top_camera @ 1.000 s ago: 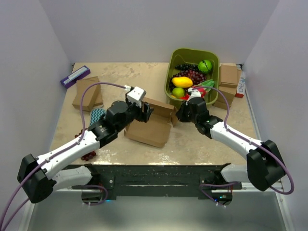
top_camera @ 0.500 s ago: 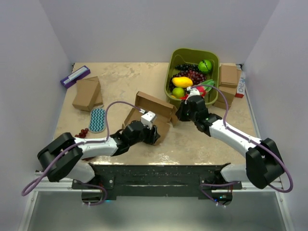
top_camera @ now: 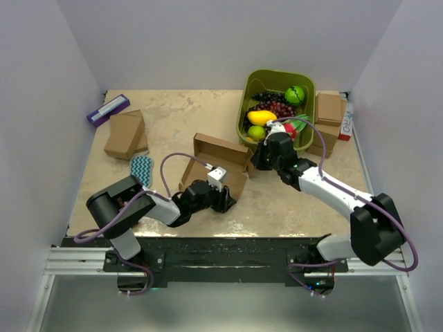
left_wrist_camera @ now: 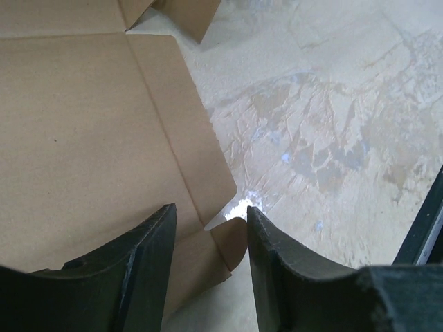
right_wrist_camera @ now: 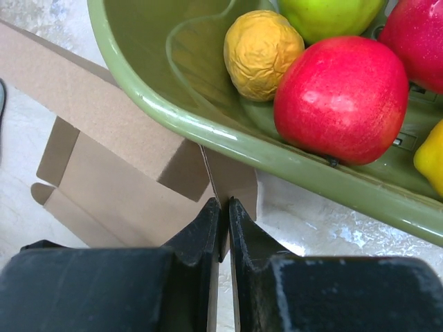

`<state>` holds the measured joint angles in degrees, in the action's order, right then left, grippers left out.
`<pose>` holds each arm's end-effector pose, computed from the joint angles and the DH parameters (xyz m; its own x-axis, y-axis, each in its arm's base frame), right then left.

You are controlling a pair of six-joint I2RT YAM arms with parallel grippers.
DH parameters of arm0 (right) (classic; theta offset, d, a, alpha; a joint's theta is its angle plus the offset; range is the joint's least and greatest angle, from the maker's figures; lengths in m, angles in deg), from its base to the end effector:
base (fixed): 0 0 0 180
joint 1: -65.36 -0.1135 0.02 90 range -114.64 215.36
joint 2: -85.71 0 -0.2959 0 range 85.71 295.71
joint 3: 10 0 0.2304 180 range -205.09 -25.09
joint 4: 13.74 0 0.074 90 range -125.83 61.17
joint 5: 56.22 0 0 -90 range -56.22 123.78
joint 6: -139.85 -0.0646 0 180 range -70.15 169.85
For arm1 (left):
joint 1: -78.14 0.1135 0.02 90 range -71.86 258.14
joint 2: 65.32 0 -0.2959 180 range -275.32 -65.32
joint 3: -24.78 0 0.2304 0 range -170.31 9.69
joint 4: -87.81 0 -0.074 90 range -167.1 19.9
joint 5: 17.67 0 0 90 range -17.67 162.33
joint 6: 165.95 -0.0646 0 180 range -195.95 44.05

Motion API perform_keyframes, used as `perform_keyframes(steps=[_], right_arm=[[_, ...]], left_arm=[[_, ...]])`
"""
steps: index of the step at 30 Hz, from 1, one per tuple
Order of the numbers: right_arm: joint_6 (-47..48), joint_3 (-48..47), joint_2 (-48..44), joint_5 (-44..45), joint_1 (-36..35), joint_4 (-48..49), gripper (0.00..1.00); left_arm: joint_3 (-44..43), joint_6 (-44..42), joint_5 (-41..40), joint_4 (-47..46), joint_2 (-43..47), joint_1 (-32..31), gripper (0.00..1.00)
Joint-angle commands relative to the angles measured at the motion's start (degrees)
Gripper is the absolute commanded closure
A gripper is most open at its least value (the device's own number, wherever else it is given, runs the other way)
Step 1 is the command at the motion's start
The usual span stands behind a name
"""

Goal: Fold the paper box

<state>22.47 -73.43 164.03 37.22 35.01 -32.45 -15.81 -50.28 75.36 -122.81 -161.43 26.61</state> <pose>0.2592 0.1473 0.2674 -0.6362 0.1595 -0.7549 -0.1900 0.9159 0.3536 0.1887 -0.2429 0.1595 -0.5877 0.0443 -0.8079 0.6181 0.6689 -0.4130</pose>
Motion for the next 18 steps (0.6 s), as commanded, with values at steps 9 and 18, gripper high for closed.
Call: perform_keyframes(steps=[9, 18], right_arm=[[-1.1, -7.2, 1.1, -2.8, -0.2, -4.3, 0.91], [-3.6, -6.4, 2.4, -3.4, -0.7, -3.5, 0.91]], left_arm=[[-1.3, 2.1, 0.1, 1.9, -6.5, -1.2, 0.51], [-5.1, 2.0, -2.8, 8.2, -7.7, -2.7, 0.52]])
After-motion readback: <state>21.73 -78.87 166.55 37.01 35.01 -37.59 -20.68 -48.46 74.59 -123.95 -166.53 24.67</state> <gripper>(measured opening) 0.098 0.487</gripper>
